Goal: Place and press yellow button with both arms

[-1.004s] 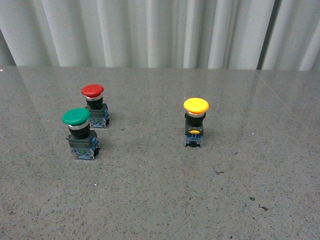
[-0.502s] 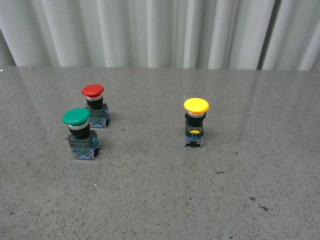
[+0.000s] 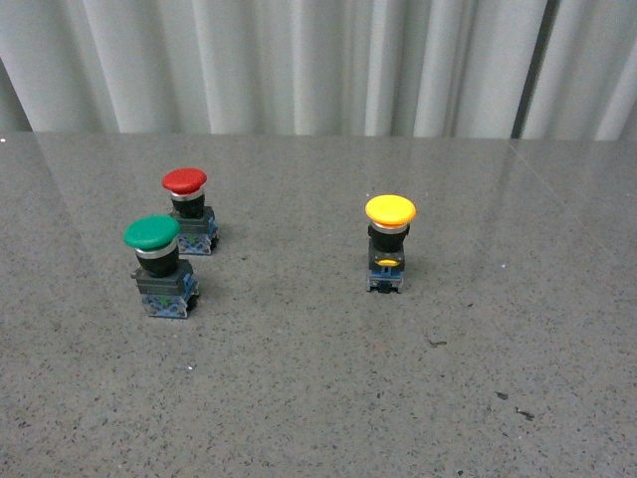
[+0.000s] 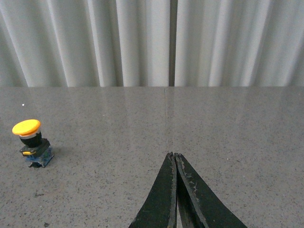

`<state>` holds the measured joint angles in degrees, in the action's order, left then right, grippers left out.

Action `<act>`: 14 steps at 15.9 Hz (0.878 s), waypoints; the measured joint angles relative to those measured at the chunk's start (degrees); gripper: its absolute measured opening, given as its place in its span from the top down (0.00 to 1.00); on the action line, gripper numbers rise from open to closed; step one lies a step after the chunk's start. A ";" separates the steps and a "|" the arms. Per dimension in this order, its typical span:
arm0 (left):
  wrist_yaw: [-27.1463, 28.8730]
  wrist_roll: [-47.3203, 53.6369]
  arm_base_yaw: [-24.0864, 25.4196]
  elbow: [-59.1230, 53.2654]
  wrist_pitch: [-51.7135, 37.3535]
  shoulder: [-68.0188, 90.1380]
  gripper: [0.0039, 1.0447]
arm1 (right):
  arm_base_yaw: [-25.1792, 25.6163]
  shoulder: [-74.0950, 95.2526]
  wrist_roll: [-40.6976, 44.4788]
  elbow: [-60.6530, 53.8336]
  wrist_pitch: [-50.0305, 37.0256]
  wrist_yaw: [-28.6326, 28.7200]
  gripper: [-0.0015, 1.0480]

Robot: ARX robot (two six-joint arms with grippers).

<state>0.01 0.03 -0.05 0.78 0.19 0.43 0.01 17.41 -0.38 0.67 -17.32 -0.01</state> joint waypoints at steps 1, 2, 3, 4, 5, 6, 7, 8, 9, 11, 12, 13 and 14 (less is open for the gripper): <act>0.02 0.00 0.00 0.00 0.00 0.00 0.06 | 0.00 -1.62 0.00 0.00 1.44 0.00 0.98; 0.00 0.00 0.00 0.00 0.00 0.00 0.06 | 0.00 -2.67 0.00 0.00 2.23 0.02 0.98; 0.00 0.00 0.00 0.00 0.00 0.00 0.06 | 0.00 -3.67 0.02 0.00 3.54 0.00 0.98; 0.00 0.00 0.00 0.00 0.00 0.00 0.06 | 0.00 -4.57 0.00 0.00 4.48 0.02 0.98; 0.00 0.00 0.00 0.00 0.00 0.00 0.06 | 0.00 -5.68 0.02 0.00 5.53 0.00 0.98; 0.00 0.00 0.00 0.00 0.00 0.00 0.06 | 0.00 -6.51 0.00 0.00 6.29 0.00 0.98; 0.00 0.00 0.00 0.00 0.00 0.00 0.06 | 0.00 -7.28 0.02 0.00 7.08 0.02 0.98; 0.00 0.00 0.00 0.00 0.00 0.00 0.06 | 0.00 -8.98 0.00 0.02 9.62 0.00 0.98; 0.02 0.00 0.00 0.00 0.02 0.00 0.06 | 0.00 -15.30 0.02 0.02 17.92 0.00 0.98; -0.02 0.00 0.00 0.00 0.00 0.00 0.06 | 0.02 -17.20 0.02 0.04 17.88 0.02 0.98; -0.02 0.00 0.00 0.00 0.02 0.00 0.06 | 0.00 -17.16 0.02 0.04 17.64 0.07 0.98; 0.07 -0.02 0.00 0.00 0.00 0.00 0.06 | 0.00 -17.20 0.02 0.04 17.42 0.04 0.98; -0.02 0.00 0.00 0.00 0.00 0.00 0.06 | 0.00 -17.18 0.02 0.04 17.64 0.04 0.98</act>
<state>-0.01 0.03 -0.05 0.78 0.19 0.43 0.01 0.23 -0.36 0.71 0.32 0.03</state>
